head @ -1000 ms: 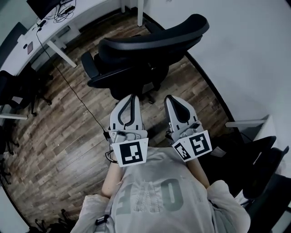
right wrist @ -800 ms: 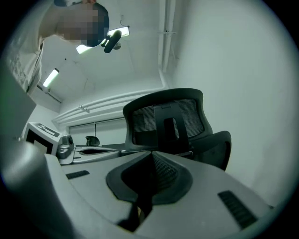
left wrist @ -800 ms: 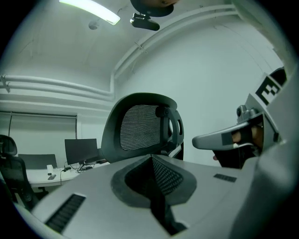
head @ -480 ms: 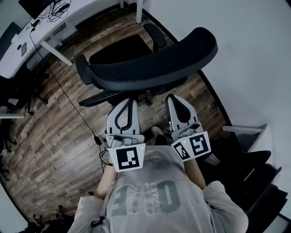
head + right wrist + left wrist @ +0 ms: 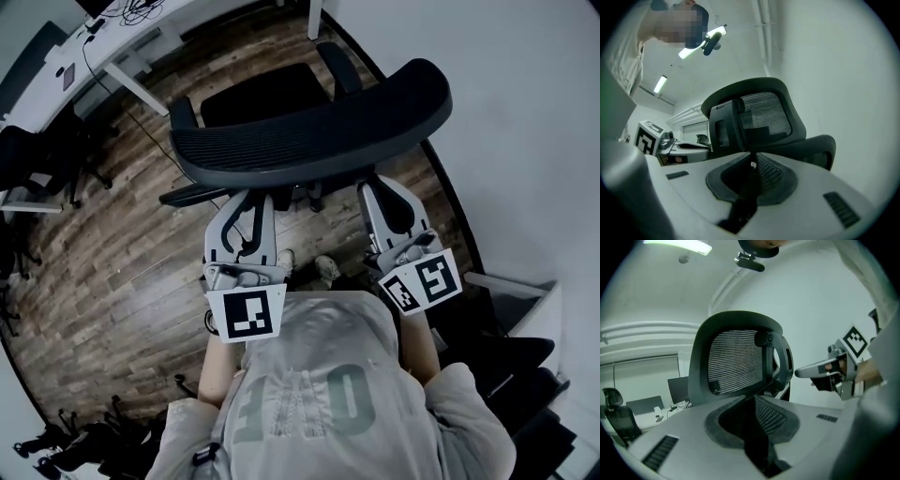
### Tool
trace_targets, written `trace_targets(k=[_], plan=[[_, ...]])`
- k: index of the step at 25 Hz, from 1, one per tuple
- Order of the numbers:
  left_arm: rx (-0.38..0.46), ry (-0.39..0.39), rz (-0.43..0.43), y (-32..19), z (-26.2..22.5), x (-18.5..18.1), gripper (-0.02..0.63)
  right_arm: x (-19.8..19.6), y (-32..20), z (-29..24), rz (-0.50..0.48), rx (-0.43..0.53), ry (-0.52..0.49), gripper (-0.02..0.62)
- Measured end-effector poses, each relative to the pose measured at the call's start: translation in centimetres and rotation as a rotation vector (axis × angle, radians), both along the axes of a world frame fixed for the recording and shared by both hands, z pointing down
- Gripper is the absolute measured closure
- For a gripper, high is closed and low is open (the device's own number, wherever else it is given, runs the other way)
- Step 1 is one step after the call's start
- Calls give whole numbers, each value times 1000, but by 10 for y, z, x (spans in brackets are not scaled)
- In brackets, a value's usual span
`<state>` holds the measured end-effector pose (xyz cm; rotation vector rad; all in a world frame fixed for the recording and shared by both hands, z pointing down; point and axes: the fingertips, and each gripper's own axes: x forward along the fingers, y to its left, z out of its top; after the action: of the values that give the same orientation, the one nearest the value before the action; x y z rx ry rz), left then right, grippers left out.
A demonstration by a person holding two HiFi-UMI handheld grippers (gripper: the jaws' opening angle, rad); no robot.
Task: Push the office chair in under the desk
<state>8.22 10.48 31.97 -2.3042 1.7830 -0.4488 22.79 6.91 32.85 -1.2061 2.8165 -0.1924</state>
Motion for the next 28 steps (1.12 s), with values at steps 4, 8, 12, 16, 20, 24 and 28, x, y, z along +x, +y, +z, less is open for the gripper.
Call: trace_targets(k=[4, 8, 12, 16, 20, 24, 28], plan=[[-124, -165, 37, -1, 5, -8, 436, 10, -21, -14, -158, 82, 210, 419], [-230, -413, 40, 1, 9, -24, 436, 11, -37, -9, -337, 224, 666, 396], [-305, -615, 64, 0, 6, -40, 436, 22, -56, -6, -440, 330, 1029, 396], [-403, -736, 75, -2, 17, -55, 437, 30, -69, 8, -550, 366, 1228, 396], [-464, -792, 109, -2, 21, -55, 437, 32, -75, 21, -639, 403, 1382, 397], [-577, -882, 165, -5, 39, -61, 437, 29, -80, 37, -694, 419, 1486, 397], [-599, -877, 178, -8, 44, -64, 434, 23, -86, 37, -689, 502, 1549, 465]])
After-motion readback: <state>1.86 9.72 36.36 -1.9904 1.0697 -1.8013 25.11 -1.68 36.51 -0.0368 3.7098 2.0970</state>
